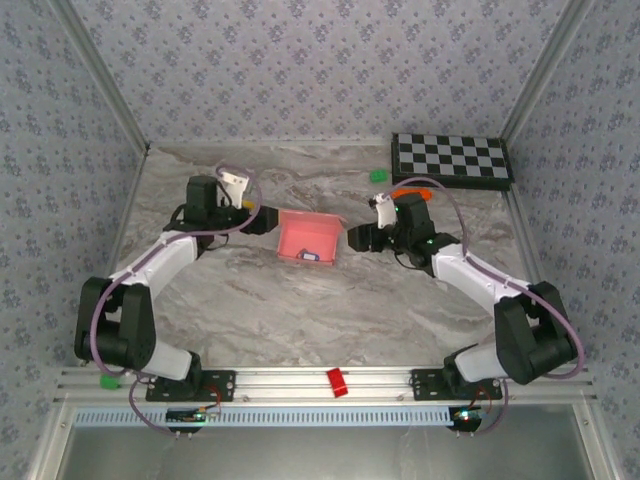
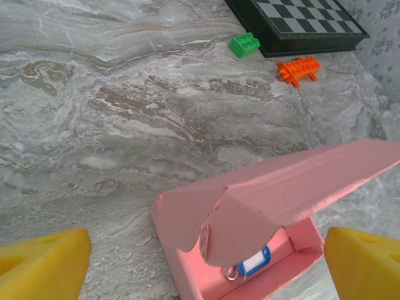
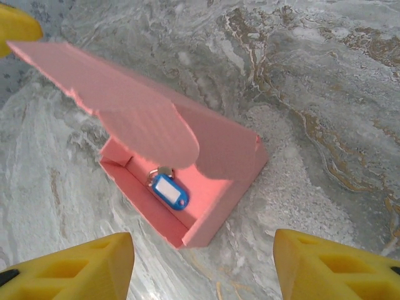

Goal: Fold the paper box

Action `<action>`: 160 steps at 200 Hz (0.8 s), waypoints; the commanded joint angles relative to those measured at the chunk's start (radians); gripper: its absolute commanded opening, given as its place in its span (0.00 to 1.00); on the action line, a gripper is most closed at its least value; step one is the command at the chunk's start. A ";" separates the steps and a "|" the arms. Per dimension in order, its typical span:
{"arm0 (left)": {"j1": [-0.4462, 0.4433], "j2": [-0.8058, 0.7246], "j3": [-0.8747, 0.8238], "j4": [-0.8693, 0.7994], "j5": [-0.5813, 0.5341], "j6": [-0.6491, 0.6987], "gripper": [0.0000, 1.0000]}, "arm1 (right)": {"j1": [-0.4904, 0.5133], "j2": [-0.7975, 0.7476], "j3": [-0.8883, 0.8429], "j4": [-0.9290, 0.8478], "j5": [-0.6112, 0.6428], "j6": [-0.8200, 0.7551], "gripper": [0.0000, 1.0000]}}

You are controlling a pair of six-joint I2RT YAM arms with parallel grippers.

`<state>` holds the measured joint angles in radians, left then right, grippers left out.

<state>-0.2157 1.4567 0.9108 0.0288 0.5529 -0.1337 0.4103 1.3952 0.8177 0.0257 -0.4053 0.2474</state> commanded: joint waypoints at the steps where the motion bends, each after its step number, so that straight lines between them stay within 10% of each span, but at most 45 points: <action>1: 0.006 0.031 0.059 0.052 0.050 -0.080 0.97 | -0.011 0.011 0.047 0.052 -0.024 0.063 0.65; 160: -0.039 0.229 0.250 -0.144 -0.032 -0.398 0.91 | -0.049 0.243 0.261 -0.054 -0.053 0.466 0.60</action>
<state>-0.2359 1.6657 1.1168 -0.0849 0.5297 -0.4892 0.3538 1.6066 1.0412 0.0143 -0.4667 0.6525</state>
